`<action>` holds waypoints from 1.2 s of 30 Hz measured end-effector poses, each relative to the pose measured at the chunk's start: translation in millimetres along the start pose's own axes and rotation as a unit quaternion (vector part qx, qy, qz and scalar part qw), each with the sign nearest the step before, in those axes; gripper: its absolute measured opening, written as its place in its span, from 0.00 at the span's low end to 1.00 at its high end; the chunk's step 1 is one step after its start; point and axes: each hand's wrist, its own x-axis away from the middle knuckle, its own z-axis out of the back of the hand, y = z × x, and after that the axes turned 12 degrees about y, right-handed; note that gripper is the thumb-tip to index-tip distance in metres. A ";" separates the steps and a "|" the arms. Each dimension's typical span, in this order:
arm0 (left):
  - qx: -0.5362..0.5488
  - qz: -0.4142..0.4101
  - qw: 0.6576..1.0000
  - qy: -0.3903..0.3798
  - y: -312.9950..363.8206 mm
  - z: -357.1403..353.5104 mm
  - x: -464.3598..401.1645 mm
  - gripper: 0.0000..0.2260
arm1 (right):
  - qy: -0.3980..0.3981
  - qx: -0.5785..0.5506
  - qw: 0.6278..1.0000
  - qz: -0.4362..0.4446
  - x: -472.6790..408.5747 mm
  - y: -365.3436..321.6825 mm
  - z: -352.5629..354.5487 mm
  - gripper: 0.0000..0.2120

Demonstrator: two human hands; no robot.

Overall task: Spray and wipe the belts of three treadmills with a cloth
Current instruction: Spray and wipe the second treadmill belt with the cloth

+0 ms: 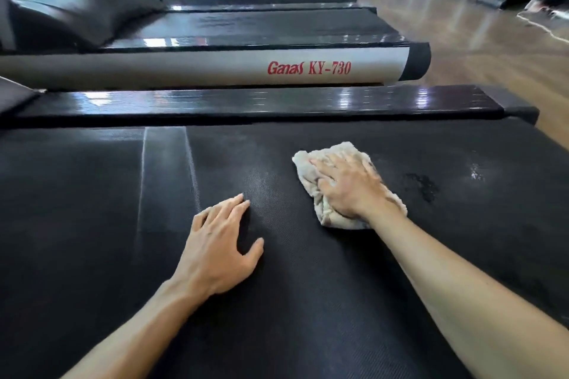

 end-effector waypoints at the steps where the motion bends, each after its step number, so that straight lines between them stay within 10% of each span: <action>1: 0.000 -0.002 1.000 0.001 -3.1 -1.3 -10.5 0.41 | 0.004 -0.005 1.000 0.003 -8.0 -11.9 -4.0 0.24; 6: -0.019 0.037 0.999 0.000 -20.9 -20.3 -64.2 0.44 | -0.021 -0.030 0.994 0.106 21.0 -3.9 -14.2 0.33; 13: -0.043 0.026 0.998 -0.036 -41.9 -29.4 -85.7 0.48 | 0.004 0.006 1.000 0.005 -60.0 -9.4 -24.3 0.26; 20: -0.048 0.009 0.998 -0.039 -46.5 -42.9 -84.8 0.45 | -0.022 -0.013 0.993 0.117 -33.3 9.9 -19.4 0.27; 26: -0.067 0.009 0.997 -0.040 -48.7 -42.9 -86.0 0.46 | 0.024 0.024 0.999 0.010 -98.2 35.7 -20.4 0.33; 36: -0.091 0.019 0.994 -0.054 -47.0 -42.3 -86.8 0.50 | -0.038 -0.002 0.996 0.081 -79.1 45.8 -23.6 0.30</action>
